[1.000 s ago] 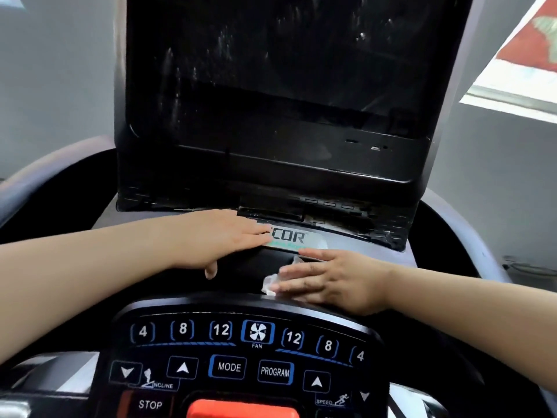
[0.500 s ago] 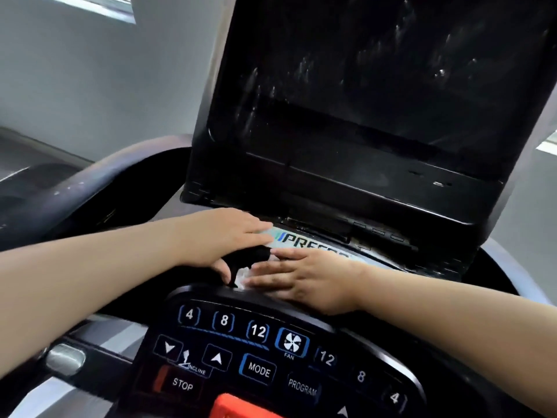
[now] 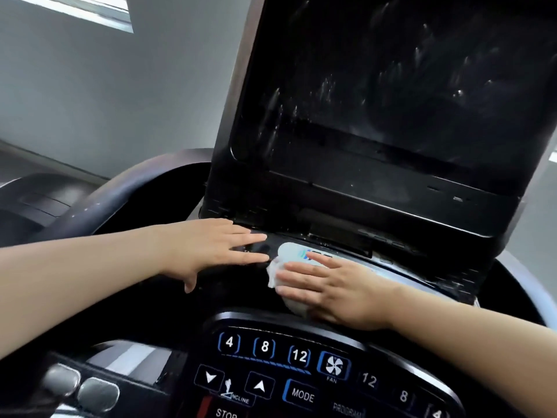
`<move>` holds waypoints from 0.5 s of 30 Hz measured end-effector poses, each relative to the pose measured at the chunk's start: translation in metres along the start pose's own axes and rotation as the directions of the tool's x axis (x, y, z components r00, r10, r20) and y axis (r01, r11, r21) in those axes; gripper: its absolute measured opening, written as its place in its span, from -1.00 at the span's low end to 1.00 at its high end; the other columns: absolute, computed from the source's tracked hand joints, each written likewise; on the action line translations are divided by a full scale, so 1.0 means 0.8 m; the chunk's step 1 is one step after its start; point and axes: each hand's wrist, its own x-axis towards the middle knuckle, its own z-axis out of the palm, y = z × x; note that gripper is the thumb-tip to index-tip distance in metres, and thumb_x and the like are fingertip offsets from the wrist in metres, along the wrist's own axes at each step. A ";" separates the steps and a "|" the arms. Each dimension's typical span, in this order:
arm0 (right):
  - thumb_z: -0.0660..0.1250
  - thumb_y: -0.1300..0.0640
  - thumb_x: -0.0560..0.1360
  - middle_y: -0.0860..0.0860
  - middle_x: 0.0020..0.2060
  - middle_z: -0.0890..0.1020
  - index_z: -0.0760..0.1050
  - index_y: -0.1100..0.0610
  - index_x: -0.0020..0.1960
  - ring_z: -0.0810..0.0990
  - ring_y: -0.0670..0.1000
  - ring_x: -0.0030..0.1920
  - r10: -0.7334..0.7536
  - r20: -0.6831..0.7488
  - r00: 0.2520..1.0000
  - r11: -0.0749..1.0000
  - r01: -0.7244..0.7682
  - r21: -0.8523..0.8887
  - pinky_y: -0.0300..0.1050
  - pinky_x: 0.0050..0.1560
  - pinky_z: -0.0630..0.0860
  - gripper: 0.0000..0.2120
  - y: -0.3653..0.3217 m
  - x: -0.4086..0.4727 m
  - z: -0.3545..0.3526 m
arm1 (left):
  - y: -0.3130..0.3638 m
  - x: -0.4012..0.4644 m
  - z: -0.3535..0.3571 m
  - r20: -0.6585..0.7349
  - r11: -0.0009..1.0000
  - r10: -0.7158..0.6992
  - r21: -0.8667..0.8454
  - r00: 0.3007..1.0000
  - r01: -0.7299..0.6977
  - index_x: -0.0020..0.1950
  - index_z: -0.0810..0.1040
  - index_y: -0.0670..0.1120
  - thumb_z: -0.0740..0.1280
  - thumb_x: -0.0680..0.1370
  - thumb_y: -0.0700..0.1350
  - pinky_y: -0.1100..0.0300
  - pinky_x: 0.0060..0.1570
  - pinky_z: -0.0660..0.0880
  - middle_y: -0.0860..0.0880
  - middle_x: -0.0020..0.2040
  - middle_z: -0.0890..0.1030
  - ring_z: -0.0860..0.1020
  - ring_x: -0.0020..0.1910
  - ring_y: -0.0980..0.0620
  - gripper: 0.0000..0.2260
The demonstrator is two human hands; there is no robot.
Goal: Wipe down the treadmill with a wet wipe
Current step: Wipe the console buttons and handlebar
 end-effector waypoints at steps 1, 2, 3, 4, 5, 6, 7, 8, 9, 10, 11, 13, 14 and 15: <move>0.01 -0.07 0.59 -0.03 0.47 0.27 0.15 0.02 0.51 0.12 -0.03 0.48 0.032 0.029 0.999 0.999 -0.032 0.008 -0.01 0.46 -0.02 -0.49 0.000 -0.015 0.000 | -0.003 -0.001 0.001 0.004 1.000 0.011 0.001 1.000 -0.011 0.33 -0.50 0.20 0.53 0.30 0.11 0.13 0.47 -0.13 0.06 0.49 -0.40 -0.21 0.51 0.06 0.17; -0.03 -0.08 0.61 -0.03 0.46 0.28 0.12 0.03 0.53 0.13 -0.03 0.48 0.078 0.055 0.995 0.997 -0.079 0.016 -0.02 0.44 0.00 -0.49 0.000 -0.034 0.000 | -0.005 0.000 0.001 0.008 1.000 0.025 0.002 1.000 -0.025 0.33 -0.50 0.21 0.53 0.30 0.10 0.13 0.46 -0.15 0.07 0.47 -0.42 -0.22 0.51 0.06 0.16; -0.08 -0.09 0.63 -0.02 0.46 0.30 0.09 0.05 0.53 0.15 -0.03 0.47 0.134 0.074 0.988 0.991 -0.136 0.018 -0.03 0.44 0.02 -0.49 0.000 -0.057 0.001 | -0.008 0.001 0.002 0.009 0.999 0.039 0.003 0.999 -0.039 0.32 -0.50 0.22 0.52 0.31 0.10 0.13 0.45 -0.16 0.09 0.43 -0.45 -0.22 0.51 0.06 0.15; -0.12 -0.10 0.64 0.00 0.45 0.30 0.06 0.08 0.53 0.16 -0.03 0.47 0.196 0.096 0.976 0.980 -0.199 0.023 -0.04 0.43 0.02 -0.49 -0.001 -0.078 0.000 | -0.010 0.003 0.003 0.011 0.999 0.052 0.005 0.999 -0.052 0.32 -0.50 0.22 0.52 0.31 0.10 0.14 0.45 -0.18 0.09 0.41 -0.47 -0.23 0.51 0.06 0.14; -0.15 -0.10 0.64 0.02 0.45 0.30 0.03 0.10 0.53 0.15 -0.02 0.47 0.254 0.118 0.960 0.965 -0.260 0.035 -0.05 0.43 0.02 -0.48 -0.002 -0.095 -0.001 | -0.011 0.005 0.003 0.017 0.998 0.063 0.010 0.998 -0.063 0.32 -0.50 0.20 0.52 0.32 0.10 0.15 0.44 -0.20 0.09 0.41 -0.47 -0.23 0.52 0.05 0.14; -0.16 -0.10 0.64 0.04 0.46 0.29 0.00 0.11 0.54 0.15 -0.02 0.47 0.303 0.135 0.943 0.949 -0.312 0.047 -0.05 0.44 0.01 -0.47 -0.005 -0.103 -0.001 | -0.011 0.008 0.002 0.022 0.997 0.074 0.019 0.997 -0.074 0.33 -0.51 0.17 0.51 0.32 0.09 0.15 0.44 -0.21 0.07 0.44 -0.45 -0.23 0.52 0.03 0.15; -0.17 -0.10 0.64 0.05 0.46 0.29 -0.02 0.12 0.54 0.15 -0.01 0.47 0.348 0.149 0.925 0.931 -0.360 0.061 -0.06 0.44 0.00 -0.47 -0.008 -0.102 0.000 | -0.011 0.010 0.001 0.028 0.996 0.081 0.030 0.996 -0.082 0.34 -0.51 0.15 0.51 0.32 0.09 0.15 0.44 -0.22 0.03 0.48 -0.42 -0.23 0.52 0.01 0.16; -0.18 -0.10 0.64 0.06 0.45 0.29 -0.04 0.13 0.54 0.17 0.01 0.47 0.390 0.159 0.907 0.910 -0.406 0.082 -0.07 0.44 0.00 -0.46 -0.014 -0.090 0.000 | -0.011 0.012 0.000 0.036 0.995 0.085 0.041 0.996 -0.086 0.36 -0.51 0.13 0.52 0.31 0.10 0.14 0.44 -0.23 0.00 0.51 -0.38 -0.23 0.52 -0.01 0.17; -0.20 -0.10 0.65 0.07 0.45 0.28 -0.05 0.13 0.55 0.19 0.04 0.47 0.423 0.170 0.890 0.889 -0.444 0.115 -0.07 0.43 0.01 -0.46 -0.020 -0.071 0.000 | -0.012 0.014 -0.001 0.041 0.994 0.091 0.053 0.995 -0.093 0.38 -0.50 0.11 0.53 0.29 0.11 0.13 0.44 -0.24 -0.03 0.52 -0.36 -0.22 0.52 -0.02 0.19; -0.22 -0.11 0.65 0.07 0.46 0.26 -0.04 0.13 0.55 0.19 0.06 0.48 0.448 0.176 0.877 0.867 -0.474 0.154 -0.07 0.43 0.01 -0.45 -0.026 -0.048 0.000 | -0.012 0.016 -0.002 0.043 0.993 0.099 0.067 0.994 -0.101 0.40 -0.49 0.11 0.53 0.27 0.12 0.13 0.44 -0.24 -0.05 0.52 -0.34 -0.21 0.52 -0.03 0.21; -0.24 -0.13 0.64 0.07 0.48 0.21 -0.04 0.13 0.55 0.17 0.07 0.48 0.460 0.175 0.871 0.850 -0.488 0.199 -0.06 0.43 0.00 -0.44 -0.032 -0.026 -0.001 | -0.013 0.018 -0.002 0.044 0.991 0.106 0.077 0.993 -0.109 0.39 -0.49 0.11 0.54 0.26 0.12 0.12 0.44 -0.25 -0.07 0.52 -0.34 -0.21 0.52 -0.04 0.22; -0.27 -0.16 0.62 0.03 0.51 0.04 -0.11 0.11 0.54 0.02 0.04 0.51 0.464 0.202 0.862 0.826 -0.504 0.253 -0.08 0.45 -0.14 -0.42 -0.034 -0.001 -0.004 | -0.014 0.020 0.001 0.032 0.990 0.114 0.077 0.993 -0.116 0.35 -0.52 0.13 0.54 0.26 0.12 0.10 0.43 -0.26 -0.07 0.52 -0.35 -0.22 0.52 -0.04 0.22; -0.28 -0.18 0.61 0.00 0.51 -0.01 -0.14 0.09 0.54 -0.03 0.01 0.51 0.460 0.234 0.857 0.820 -0.511 0.257 -0.10 0.44 -0.19 -0.42 -0.031 -0.003 -0.008 | -0.014 0.020 0.003 0.031 0.990 0.115 0.078 0.993 -0.118 0.33 -0.54 0.14 0.54 0.26 0.12 0.08 0.44 -0.26 -0.07 0.52 -0.35 -0.22 0.52 -0.04 0.22; -0.30 -0.19 0.60 -0.01 0.50 0.00 -0.14 0.08 0.54 -0.03 0.00 0.50 0.471 0.233 0.851 0.816 -0.521 0.249 -0.10 0.44 -0.19 -0.41 -0.030 -0.012 -0.011 | -0.015 0.020 0.005 0.032 0.990 0.116 0.077 0.993 -0.118 0.31 -0.55 0.15 0.54 0.27 0.12 0.07 0.44 -0.26 -0.06 0.52 -0.36 -0.23 0.52 -0.04 0.22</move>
